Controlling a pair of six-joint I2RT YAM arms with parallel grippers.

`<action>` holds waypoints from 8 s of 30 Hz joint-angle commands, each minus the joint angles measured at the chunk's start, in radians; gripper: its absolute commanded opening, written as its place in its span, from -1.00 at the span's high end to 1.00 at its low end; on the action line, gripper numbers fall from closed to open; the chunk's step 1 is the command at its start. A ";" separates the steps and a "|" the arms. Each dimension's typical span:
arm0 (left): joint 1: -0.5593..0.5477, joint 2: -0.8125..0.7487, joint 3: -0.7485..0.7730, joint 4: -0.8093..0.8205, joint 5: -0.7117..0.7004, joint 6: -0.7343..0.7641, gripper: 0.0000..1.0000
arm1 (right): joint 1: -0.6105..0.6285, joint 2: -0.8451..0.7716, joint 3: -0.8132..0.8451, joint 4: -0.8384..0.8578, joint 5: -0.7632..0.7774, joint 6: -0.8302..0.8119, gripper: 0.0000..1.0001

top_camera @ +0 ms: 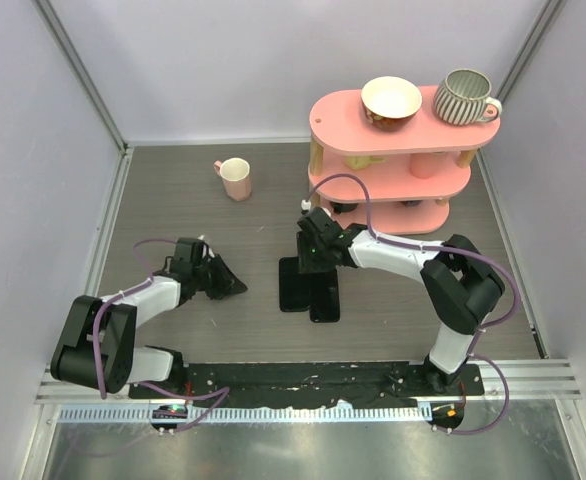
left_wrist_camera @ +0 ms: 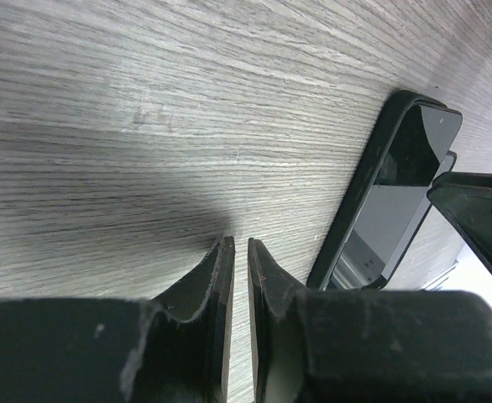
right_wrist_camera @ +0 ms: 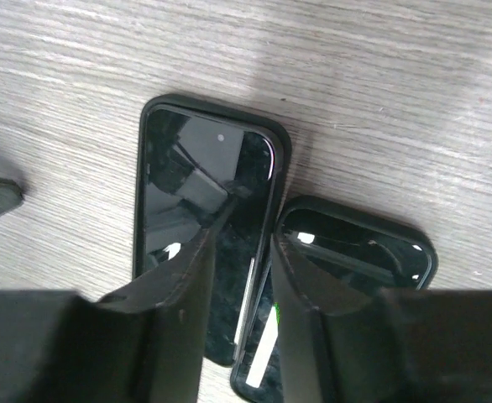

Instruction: Put the phone into the phone case

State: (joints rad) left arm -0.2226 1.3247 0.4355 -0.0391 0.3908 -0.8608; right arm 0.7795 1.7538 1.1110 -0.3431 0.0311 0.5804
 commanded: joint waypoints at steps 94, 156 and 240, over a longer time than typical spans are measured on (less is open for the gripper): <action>-0.169 -0.122 0.095 -0.100 -0.132 -0.060 0.73 | 0.075 -0.072 0.078 -0.041 0.023 -0.039 0.41; -0.083 0.123 -0.050 0.240 0.068 -0.142 0.82 | -0.049 0.016 -0.286 0.987 -0.715 0.392 -0.51; -0.067 0.024 0.051 0.047 0.030 -0.029 0.56 | -0.068 0.044 -0.140 0.501 -0.639 0.084 0.98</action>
State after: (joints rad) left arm -0.2989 1.4097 0.4248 0.1101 0.4644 -0.9588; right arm 0.6991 1.8442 0.9310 0.1661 -0.6163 0.7147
